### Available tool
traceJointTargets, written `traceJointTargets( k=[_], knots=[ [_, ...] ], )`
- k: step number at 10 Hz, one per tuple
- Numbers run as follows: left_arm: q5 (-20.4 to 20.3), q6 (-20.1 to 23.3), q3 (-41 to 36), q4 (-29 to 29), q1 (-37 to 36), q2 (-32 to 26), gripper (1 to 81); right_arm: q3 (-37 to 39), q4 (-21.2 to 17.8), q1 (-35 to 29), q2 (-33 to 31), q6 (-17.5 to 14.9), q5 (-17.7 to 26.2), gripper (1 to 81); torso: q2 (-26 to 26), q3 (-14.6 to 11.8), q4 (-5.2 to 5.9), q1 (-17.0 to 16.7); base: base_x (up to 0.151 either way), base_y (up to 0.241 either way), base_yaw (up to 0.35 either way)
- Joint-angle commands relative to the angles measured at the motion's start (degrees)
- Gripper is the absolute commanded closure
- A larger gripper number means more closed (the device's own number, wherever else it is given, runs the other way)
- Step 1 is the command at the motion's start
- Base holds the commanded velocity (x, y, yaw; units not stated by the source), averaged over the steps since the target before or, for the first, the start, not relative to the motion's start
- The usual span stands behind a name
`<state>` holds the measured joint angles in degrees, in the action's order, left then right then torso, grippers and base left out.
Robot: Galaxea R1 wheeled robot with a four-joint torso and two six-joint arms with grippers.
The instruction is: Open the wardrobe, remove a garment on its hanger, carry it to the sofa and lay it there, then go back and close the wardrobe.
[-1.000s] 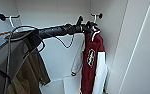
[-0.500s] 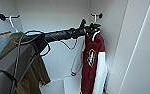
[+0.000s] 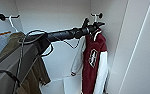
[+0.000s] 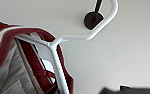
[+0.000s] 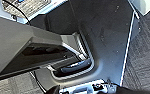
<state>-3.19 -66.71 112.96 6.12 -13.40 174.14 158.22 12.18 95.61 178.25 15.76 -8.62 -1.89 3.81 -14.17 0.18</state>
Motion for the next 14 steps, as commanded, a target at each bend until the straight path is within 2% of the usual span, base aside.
traceJointTargets(
  k=[1,3,10,11,14],
  knots=[
    [-7.2,-0.2,-1.1,2.5,-11.9,-0.3,1.0,-1.3,0.7,-0.5,1.2,-0.9,3.3,1.0,0.0,0.0,0.0,0.0,0.0,0.0,0.0],
    [-11.2,-0.2,-1.3,3.3,-11.5,-1.0,1.0,-1.3,0.6,-0.5,1.2,-0.9,3.3,1.0,0.0,0.0,0.0,0.0,0.0,0.0,0.0],
    [-20.4,-0.5,-2.4,7.9,-11.3,-2.0,1.0,-1.3,0.7,0.0,1.2,-0.7,3.6,1.0,0.0,0.0,0.0,0.0,0.0,0.0,0.0],
    [-20.4,-0.5,-3.2,8.1,-11.3,-2.2,81.1,-1.3,0.7,0.0,1.2,-0.7,3.6,1.0,0.0,0.0,0.0,0.0,0.0,0.0,0.0],
    [-21.2,-0.5,-5.4,8.1,-12.0,-3.5,81.1,-1.4,0.7,-0.1,1.0,-0.7,3.5,1.0,0.0,0.0,0.0,0.0,0.0,0.0,0.0]
  ],
)
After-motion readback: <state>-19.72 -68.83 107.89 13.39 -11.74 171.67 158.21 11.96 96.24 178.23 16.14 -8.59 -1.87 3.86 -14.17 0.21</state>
